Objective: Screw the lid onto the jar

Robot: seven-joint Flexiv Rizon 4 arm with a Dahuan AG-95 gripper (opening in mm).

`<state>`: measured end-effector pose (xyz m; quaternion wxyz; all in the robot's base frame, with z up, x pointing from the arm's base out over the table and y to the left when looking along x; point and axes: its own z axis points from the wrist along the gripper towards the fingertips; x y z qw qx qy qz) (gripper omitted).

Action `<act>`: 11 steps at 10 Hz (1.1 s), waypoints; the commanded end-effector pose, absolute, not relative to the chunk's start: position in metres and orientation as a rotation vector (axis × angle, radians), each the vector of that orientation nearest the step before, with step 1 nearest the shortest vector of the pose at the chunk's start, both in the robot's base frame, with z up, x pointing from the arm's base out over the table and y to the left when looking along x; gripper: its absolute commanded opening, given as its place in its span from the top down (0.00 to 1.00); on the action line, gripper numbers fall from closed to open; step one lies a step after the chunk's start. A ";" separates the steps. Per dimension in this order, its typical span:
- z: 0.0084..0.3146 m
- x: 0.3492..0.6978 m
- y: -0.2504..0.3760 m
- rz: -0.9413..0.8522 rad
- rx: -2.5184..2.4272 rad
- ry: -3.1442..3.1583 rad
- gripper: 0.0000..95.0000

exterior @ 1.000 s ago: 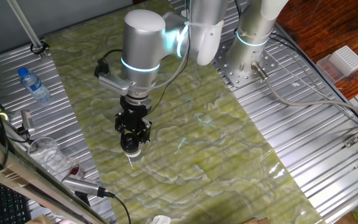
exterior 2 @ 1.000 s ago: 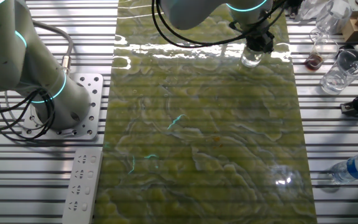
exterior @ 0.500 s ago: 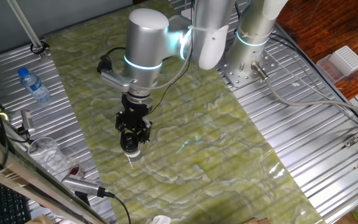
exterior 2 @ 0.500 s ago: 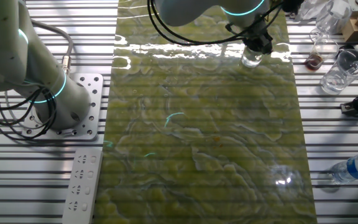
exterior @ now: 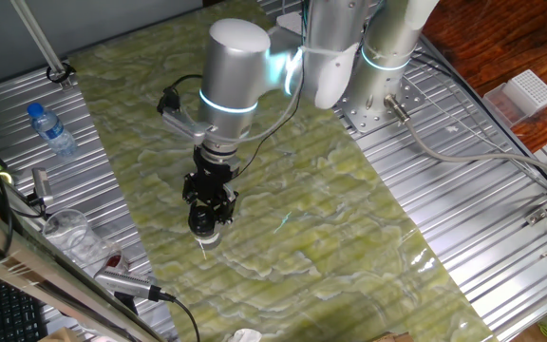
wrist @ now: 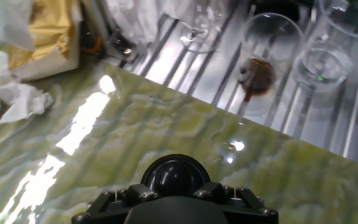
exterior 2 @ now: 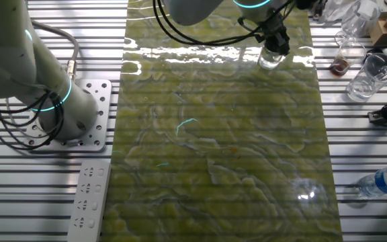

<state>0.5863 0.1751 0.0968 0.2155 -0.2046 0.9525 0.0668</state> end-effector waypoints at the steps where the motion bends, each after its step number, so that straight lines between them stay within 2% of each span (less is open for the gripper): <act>1: 0.095 0.591 0.166 0.139 -0.527 2.633 0.60; 4: 0.098 0.590 0.167 0.200 -0.568 2.666 0.00; 11: 0.099 0.590 0.168 0.246 -0.579 2.767 0.00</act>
